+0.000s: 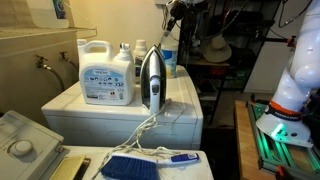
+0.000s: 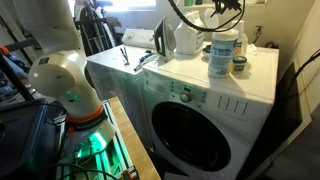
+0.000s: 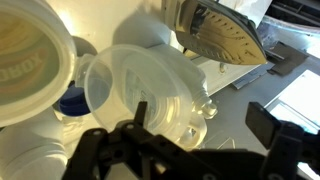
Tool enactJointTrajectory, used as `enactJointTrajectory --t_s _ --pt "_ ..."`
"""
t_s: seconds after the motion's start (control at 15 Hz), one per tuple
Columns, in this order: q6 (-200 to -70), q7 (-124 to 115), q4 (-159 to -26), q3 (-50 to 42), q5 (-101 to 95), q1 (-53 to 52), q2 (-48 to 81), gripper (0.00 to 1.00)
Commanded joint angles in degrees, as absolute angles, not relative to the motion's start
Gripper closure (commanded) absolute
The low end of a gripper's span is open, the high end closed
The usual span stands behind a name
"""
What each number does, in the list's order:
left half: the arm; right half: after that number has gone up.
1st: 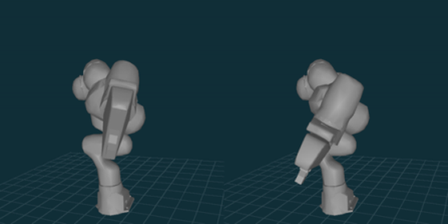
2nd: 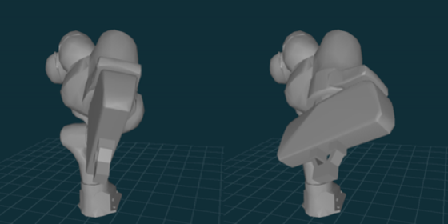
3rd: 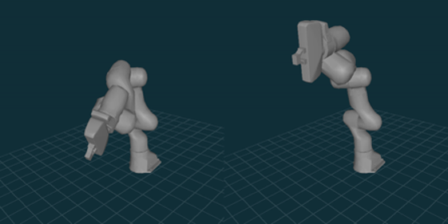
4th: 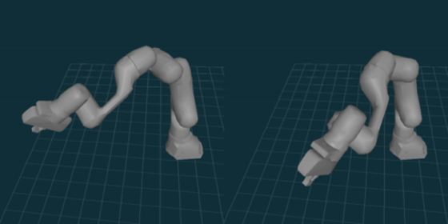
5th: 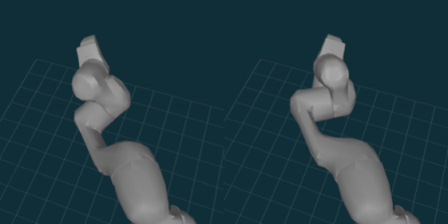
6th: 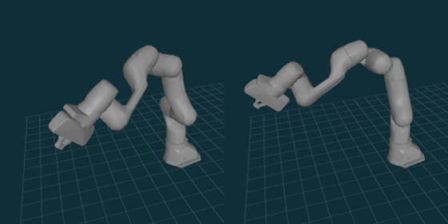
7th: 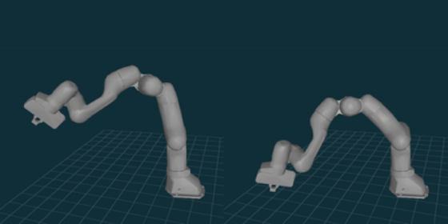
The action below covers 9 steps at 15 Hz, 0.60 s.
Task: Open the lid on the white and blue container at the front of the washing machine
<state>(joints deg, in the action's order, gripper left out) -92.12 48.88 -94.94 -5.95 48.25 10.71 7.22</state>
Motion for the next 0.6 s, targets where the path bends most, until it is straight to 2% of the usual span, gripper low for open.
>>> enactJointTrajectory --t_s 0.0,0.53 --pt "-92.7 52.4 -98.2 -5.6 48.1 9.8 6.3 0.00" --pt "-97.7 54.0 -101.5 -4.6 39.6 7.1 5.9 0.00"
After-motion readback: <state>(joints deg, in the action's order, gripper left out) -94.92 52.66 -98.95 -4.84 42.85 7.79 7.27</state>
